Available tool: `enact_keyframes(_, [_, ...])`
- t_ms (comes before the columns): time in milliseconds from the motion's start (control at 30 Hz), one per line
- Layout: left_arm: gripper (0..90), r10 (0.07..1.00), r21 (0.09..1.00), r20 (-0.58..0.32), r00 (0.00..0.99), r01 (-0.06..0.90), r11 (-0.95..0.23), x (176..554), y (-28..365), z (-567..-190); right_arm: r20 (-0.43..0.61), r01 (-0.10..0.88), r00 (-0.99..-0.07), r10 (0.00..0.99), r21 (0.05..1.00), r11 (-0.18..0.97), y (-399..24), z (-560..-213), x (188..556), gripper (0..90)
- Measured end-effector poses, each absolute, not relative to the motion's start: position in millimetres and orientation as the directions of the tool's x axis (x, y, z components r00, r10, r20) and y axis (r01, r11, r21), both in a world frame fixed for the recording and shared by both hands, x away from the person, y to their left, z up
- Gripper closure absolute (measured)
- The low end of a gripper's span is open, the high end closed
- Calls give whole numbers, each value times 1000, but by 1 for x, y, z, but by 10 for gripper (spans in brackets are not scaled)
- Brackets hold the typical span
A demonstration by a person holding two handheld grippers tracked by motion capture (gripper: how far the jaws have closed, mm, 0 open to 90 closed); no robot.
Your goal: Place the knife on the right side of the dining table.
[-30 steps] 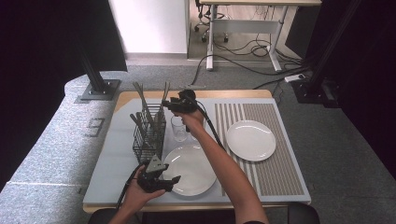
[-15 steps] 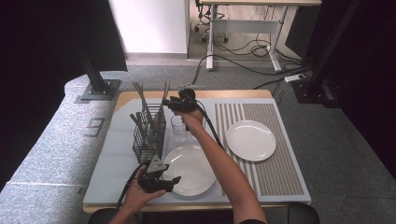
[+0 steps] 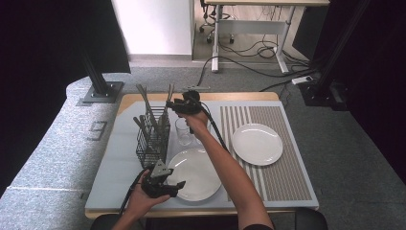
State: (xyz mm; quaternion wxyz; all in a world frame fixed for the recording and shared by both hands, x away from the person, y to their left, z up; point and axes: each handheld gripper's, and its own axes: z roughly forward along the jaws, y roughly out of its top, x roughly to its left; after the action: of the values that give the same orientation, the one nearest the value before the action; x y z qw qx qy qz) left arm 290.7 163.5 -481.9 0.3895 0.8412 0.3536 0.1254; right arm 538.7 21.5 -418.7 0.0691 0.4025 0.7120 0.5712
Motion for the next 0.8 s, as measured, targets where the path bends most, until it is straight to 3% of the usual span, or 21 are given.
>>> enact_keyframes(233, [322, 693, 745, -65, 718, 497, -445, 291, 164, -482, 357, 493, -669, 652, 869, 31, 28, -417, 541, 549])
enact_keyframes(800, [321, 691, 744, -65, 720, 497, -447, 292, 165, -482, 354, 482, -673, 649, 876, 22, 37, -422, 550, 712])
